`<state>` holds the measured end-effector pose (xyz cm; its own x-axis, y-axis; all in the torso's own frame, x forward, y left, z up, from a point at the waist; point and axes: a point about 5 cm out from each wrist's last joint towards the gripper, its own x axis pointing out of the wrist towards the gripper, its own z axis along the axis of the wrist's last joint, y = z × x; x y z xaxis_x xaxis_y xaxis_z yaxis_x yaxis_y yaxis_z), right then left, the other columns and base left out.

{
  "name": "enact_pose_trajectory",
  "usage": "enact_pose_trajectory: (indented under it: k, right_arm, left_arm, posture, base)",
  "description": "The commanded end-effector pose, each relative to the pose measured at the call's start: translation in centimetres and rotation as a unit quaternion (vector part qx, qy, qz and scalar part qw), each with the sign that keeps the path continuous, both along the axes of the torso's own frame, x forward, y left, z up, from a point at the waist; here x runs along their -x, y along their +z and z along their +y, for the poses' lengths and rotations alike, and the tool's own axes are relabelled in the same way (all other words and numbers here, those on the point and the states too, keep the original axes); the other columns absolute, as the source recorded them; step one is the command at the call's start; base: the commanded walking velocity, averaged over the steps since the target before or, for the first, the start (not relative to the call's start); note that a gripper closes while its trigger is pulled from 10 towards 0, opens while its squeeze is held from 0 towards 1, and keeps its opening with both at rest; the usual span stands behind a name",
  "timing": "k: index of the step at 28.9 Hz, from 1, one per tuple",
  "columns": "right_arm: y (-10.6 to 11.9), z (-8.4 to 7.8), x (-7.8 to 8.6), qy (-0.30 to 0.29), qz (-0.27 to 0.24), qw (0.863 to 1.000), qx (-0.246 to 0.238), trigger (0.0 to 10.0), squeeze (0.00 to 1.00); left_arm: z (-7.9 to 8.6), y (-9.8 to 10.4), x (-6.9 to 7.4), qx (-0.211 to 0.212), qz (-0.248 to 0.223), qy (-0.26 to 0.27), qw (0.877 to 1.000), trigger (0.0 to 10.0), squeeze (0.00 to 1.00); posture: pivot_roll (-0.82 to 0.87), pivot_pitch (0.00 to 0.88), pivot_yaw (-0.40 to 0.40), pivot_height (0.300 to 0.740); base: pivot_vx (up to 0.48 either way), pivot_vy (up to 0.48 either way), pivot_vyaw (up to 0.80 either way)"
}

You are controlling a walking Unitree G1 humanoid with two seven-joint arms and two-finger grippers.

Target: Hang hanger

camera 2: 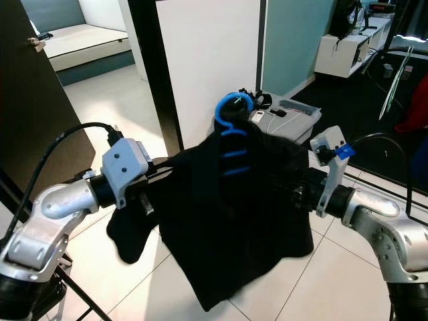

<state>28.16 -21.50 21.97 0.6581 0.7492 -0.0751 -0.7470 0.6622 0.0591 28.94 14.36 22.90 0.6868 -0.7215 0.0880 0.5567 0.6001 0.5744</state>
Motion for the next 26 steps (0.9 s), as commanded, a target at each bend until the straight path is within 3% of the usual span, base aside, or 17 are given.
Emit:
enact_pose_trajectory:
  k: [1, 3, 4, 7, 8, 10, 11, 12, 13, 15, 16, 17, 18, 19, 20, 22, 26]
  right_arm:
    - [0.5, 0.0, 0.2, 0.007, -0.01, 1.0, -0.014, 10.0, 1.0]
    - [0.5, 0.0, 0.2, 0.007, -0.01, 1.0, -0.014, 10.0, 1.0]
    - [0.2, -1.9, -0.9, -0.074, -0.023, 0.997, 0.026, 10.0, 0.95]
    - [0.2, -1.9, -0.9, -0.074, -0.023, 0.997, 0.026, 10.0, 0.95]
    - [0.1, -2.9, -1.4, -0.116, -0.027, 0.992, 0.041, 10.0, 0.53]
    - [0.1, -2.9, -1.4, -0.116, -0.027, 0.992, 0.041, 10.0, 0.53]
    - [0.3, -4.1, -2.1, -0.172, -0.032, 0.984, 0.037, 10.0, 0.31]
    - [0.3, -4.1, -2.1, -0.172, -0.032, 0.984, 0.037, 10.0, 0.31]
    - [0.8, -4.9, -2.4, -0.207, -0.042, 0.977, 0.01, 10.0, 0.45]
    - [0.8, -4.9, -2.4, -0.207, -0.042, 0.977, 0.01, 10.0, 0.45]
    - [1.2, -5.2, -2.4, -0.226, -0.044, 0.973, -0.025, 10.0, 0.53]
    - [-0.1, -4.7, -2.1, -0.235, -0.025, 0.971, -0.03, 10.0, 0.55]
    - [-0.1, -4.7, -2.1, -0.235, -0.025, 0.971, -0.03, 10.0, 0.55]
    - [-1.3, -4.2, -1.6, -0.237, -0.006, 0.971, -0.029, 10.0, 0.0]
    - [-2.4, -4.0, -1.3, -0.242, 0.01, 0.97, -0.021, 10.0, 0.0]
    - [-2.4, -4.0, -1.3, -0.242, 0.01, 0.97, -0.021, 10.0, 0.0]
    - [-4.0, -5.7, -0.9, -0.279, 0.035, 0.96, -0.017, 10.0, 0.0]
  left_arm:
    - [0.2, 0.5, -0.3, 0.007, -0.012, 0.017, 1.0, 10.0, 0.0]
    - [0.2, 0.5, -0.3, 0.007, -0.012, 0.017, 1.0, 10.0, 0.0]
    - [0.4, 0.5, -0.7, 0.013, -0.016, 0.034, 0.999, 10.0, 0.0]
    - [0.4, 0.5, -0.7, 0.013, -0.016, 0.034, 0.999, 10.0, 0.0]
    - [0.4, 0.5, -0.7, 0.014, -0.016, 0.037, 0.999, 10.0, 0.0]
    - [0.4, 0.5, -0.7, 0.014, -0.016, 0.037, 0.999, 10.0, 0.0]
    - [0.6, 0.5, -0.8, 0.013, -0.016, 0.039, 0.999, 10.0, 0.0]
    - [0.6, 0.5, -0.8, 0.013, -0.016, 0.039, 0.999, 10.0, 0.0]
    - [0.9, 0.6, -0.9, 0.017, -0.015, 0.05, 0.998, 10.0, 0.0]
    - [0.9, 0.6, -0.9, 0.017, -0.015, 0.05, 0.998, 10.0, 0.0]
    - [1.2, 0.7, -1.1, 0.028, -0.014, 0.065, 0.997, 10.0, 0.0]
    - [1.4, 1.6, -1.3, 0.095, -0.008, 0.081, 0.992, 10.0, 0.0]
    - [1.4, 1.6, -1.3, 0.095, -0.008, 0.081, 0.992, 10.0, 0.0]
    - [1.7, 2.3, -1.4, 0.148, -0.002, 0.089, 0.985, 10.0, 0.0]
    - [1.9, 2.9, -1.4, 0.183, 0.002, 0.091, 0.979, 10.0, 0.0]
    - [1.9, 2.9, -1.4, 0.183, 0.002, 0.091, 0.979, 10.0, 0.0]
    - [3.4, 4.5, -1.1, 0.223, -0.002, 0.069, 0.972, 10.0, 0.0]
  posture:
    - [-0.04, 0.0, 0.023, 0.74]
    - [-0.04, 0.0, 0.023, 0.74]
    - [-0.05, 0.0, 0.03, 0.74]
    - [-0.05, 0.0, 0.03, 0.74]
    - [-0.05, 0.0, 0.03, 0.74]
    - [-0.05, 0.0, 0.03, 0.74]
    - [-0.04, 0.0, 0.031, 0.74]
    - [-0.04, 0.0, 0.031, 0.74]
    - [-0.04, 0.0, 0.031, 0.74]
    - [-0.04, 0.0, 0.031, 0.74]
    - [-0.04, 0.0, 0.03, 0.74]
    - [-0.04, 0.0, 0.032, 0.74]
    - [-0.04, 0.0, 0.032, 0.74]
    - [-0.04, 0.0, 0.031, 0.74]
    - [-0.04, 0.0, 0.031, 0.74]
    - [-0.04, 0.0, 0.031, 0.74]
    - [-0.04, 0.0, 0.031, 0.74]
  base:
    - [0.0, 0.0, 0.0]
    - [0.0, 0.0, 0.0]
    - [0.0, 0.0, 0.0]
    - [0.0, 0.0, 0.0]
    - [0.0, 0.0, 0.0]
    - [0.0, 0.0, 0.0]
    - [0.0, 0.0, 0.0]
    - [0.0, 0.0, 0.0]
    - [0.0, 0.0, 0.0]
    - [0.0, 0.0, 0.0]
    - [0.0, 0.0, 0.0]
    - [0.0, 0.0, 0.0]
    - [0.0, 0.0, 0.0]
    - [0.0, 0.0, 0.0]
    - [0.0, 0.0, 0.0]
    - [0.0, 0.0, 0.0]
    - [0.0, 0.0, 0.0]
